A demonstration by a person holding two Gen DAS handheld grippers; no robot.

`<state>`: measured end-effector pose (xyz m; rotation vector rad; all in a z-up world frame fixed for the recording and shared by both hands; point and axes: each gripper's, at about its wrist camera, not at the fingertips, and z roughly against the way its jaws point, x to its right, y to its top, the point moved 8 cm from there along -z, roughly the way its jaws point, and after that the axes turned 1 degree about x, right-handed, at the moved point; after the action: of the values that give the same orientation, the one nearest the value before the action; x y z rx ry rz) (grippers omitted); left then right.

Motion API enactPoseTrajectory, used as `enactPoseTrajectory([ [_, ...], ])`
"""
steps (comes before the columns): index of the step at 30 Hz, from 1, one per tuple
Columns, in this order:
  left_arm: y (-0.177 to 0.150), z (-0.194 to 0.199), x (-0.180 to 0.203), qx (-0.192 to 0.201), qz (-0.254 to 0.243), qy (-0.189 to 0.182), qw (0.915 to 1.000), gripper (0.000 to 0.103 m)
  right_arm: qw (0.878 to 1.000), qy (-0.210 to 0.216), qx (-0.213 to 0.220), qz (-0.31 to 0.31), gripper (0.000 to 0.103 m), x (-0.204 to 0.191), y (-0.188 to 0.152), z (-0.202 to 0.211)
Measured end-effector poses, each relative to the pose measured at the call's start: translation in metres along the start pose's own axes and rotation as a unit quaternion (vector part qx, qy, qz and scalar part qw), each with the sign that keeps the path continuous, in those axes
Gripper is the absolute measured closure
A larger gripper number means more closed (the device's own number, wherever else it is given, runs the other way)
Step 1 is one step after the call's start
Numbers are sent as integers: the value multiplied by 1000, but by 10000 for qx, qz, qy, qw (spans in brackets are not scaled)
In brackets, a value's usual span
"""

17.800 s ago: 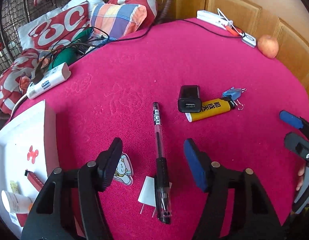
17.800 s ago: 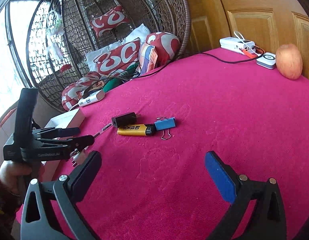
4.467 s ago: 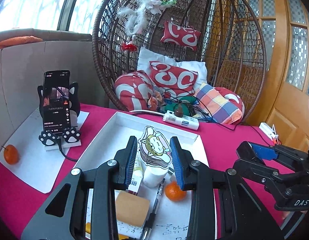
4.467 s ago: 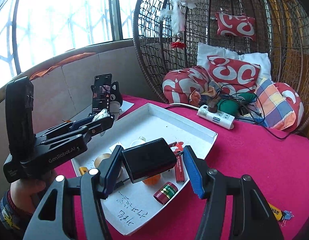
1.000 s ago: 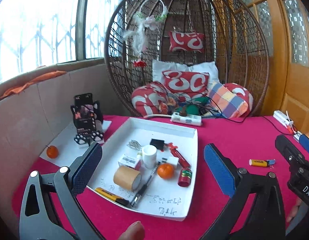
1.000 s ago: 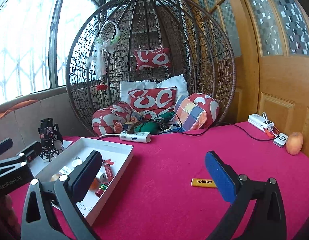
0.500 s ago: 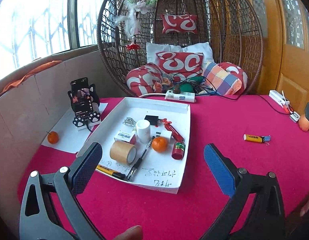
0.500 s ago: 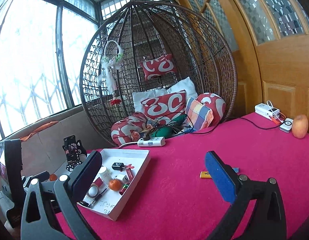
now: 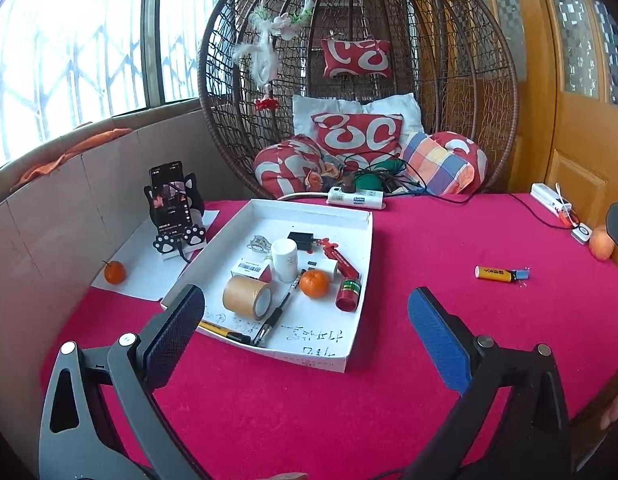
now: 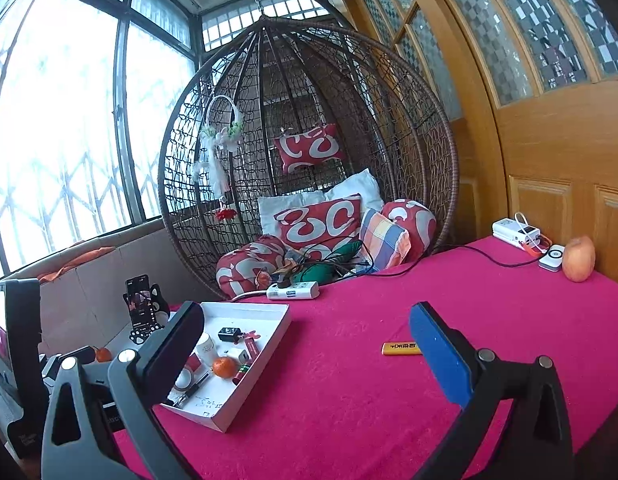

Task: Organize rigid objects

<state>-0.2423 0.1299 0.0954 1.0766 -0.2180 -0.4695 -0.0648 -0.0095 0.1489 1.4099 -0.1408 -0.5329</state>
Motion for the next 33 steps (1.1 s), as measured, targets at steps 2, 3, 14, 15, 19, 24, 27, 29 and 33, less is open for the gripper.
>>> enactPoseTrajectory([
  [2, 1, 4, 0, 28, 22, 0, 10000, 0, 10000, 18, 38, 22, 0, -1, 1, 3],
  [3, 1, 4, 0, 41, 27, -6, 10000, 0, 10000, 17, 60, 27, 0, -2, 1, 4],
  [14, -2, 11, 2, 42, 63, -96, 9999, 0, 9999, 45, 61, 107, 0, -3, -3, 9],
  [15, -2, 11, 2, 37, 69, -96, 9999, 0, 9999, 48, 41, 114, 0, -4, -3, 8],
  [19, -3, 11, 0, 3, 128, -112, 9999, 0, 9999, 56, 1, 141, 0, -4, -6, 8],
  [24, -4, 11, -1, -16, 141, -118, 9998, 0, 9998, 71, -39, 163, 0, -4, -8, 7],
  [27, -5, 9, 0, -38, 143, -124, 9998, 0, 9998, 79, -54, 161, 0, -5, -8, 7],
  [29, -6, 9, 0, -50, 143, -132, 9998, 0, 9998, 86, -77, 172, 0, -5, -10, 6],
  [33, -7, 9, 0, -26, 142, -132, 9998, 0, 9997, 108, -115, 178, 0, -4, -12, 5],
])
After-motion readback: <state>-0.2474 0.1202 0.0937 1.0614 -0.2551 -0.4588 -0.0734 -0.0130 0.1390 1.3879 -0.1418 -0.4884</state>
